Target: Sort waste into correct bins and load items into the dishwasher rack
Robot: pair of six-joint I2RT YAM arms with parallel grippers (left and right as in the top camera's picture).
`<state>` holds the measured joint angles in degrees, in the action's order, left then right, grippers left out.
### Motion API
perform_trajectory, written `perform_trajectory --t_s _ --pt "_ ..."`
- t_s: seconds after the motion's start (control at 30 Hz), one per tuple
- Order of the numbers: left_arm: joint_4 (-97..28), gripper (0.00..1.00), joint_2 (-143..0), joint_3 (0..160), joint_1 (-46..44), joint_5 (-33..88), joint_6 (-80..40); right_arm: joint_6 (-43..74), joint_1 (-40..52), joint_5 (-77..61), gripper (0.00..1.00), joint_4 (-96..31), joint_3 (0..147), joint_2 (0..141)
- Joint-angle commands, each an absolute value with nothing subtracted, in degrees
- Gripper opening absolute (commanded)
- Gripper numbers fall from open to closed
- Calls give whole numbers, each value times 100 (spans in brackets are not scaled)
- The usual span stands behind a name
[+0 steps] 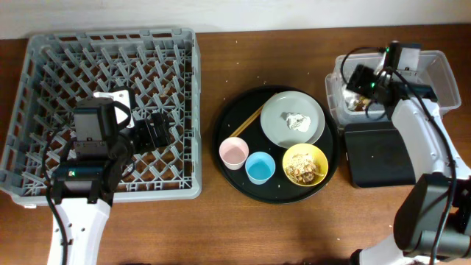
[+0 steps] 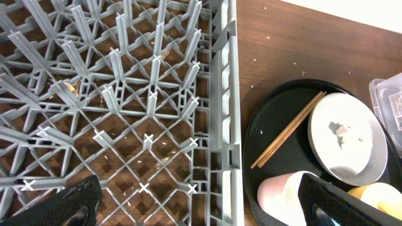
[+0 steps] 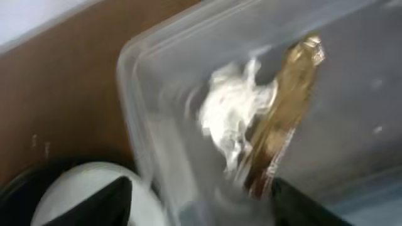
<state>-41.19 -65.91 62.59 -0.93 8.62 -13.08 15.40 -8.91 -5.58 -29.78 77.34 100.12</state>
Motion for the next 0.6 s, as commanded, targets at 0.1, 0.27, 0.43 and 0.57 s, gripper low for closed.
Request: perform_trajectory --t_s 0.1,0.27,0.43,0.57 --pt "-4125 99 -6589 6348 -67 923 -1319 259 534 -1813 58 -4139 7699 9688" --pt "-4125 99 -6589 6348 -67 923 -1319 845 1247 510 58 -3750 7338 10530" --pt "-4125 99 -6589 6348 -67 923 -1321 845 1203 193 49 -3448 7338 11266" --pt "-4125 99 -6589 6348 -67 923 -1319 1144 1050 -478 4 -3511 7478 10906"
